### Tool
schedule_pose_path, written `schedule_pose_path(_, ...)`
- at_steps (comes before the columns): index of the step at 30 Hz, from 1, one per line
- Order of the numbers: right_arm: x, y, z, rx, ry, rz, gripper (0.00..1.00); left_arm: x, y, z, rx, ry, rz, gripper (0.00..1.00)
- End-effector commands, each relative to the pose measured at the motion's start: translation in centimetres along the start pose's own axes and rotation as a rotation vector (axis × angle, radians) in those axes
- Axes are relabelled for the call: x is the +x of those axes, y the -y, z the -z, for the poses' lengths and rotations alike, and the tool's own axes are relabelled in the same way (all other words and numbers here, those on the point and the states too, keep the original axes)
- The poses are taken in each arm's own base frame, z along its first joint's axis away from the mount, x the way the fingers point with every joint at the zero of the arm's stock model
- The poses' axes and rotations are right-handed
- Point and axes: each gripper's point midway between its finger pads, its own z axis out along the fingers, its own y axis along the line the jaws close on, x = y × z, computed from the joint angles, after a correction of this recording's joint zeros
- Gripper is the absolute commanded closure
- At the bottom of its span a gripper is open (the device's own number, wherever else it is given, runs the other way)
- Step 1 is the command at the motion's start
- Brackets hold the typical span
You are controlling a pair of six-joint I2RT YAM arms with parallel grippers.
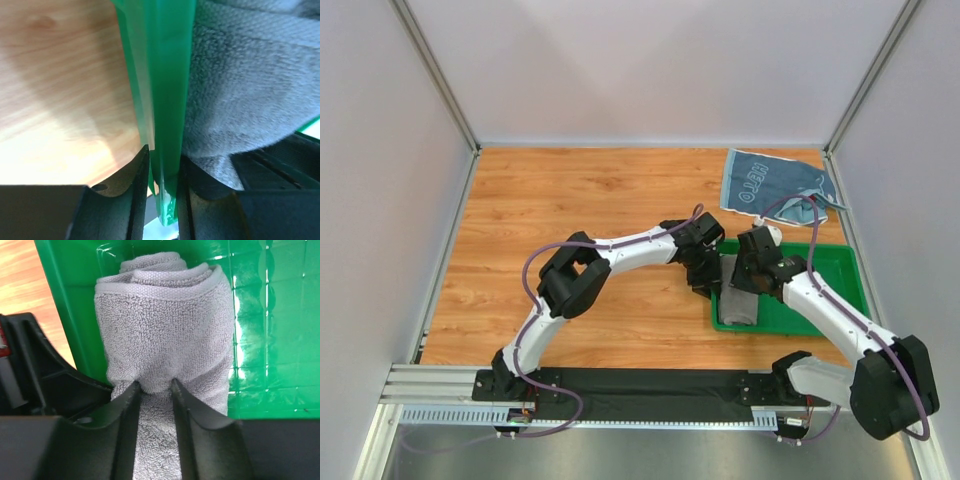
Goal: Roll the towels
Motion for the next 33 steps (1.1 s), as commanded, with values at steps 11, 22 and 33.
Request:
schedule_pose_path(11,3.7,2.2,1.9,0.063,-0.115,-0.11,0.33,0.2,5.6,1.8,0.267,0.001,-0.033,0.68)
schedule_pose_path(22,0.9,1.0,5.5,0.02,-0.056,-0.139,0.27,-0.1,5.4,4.2,0.298,0.015,-0.047,0.58)
schedule_pose_path(33,-3.2,0.1,7.9,0.05,0.012,-0.121,0.25,-0.1,3.3,6.2,0.282,0.022,-0.06,0.39)
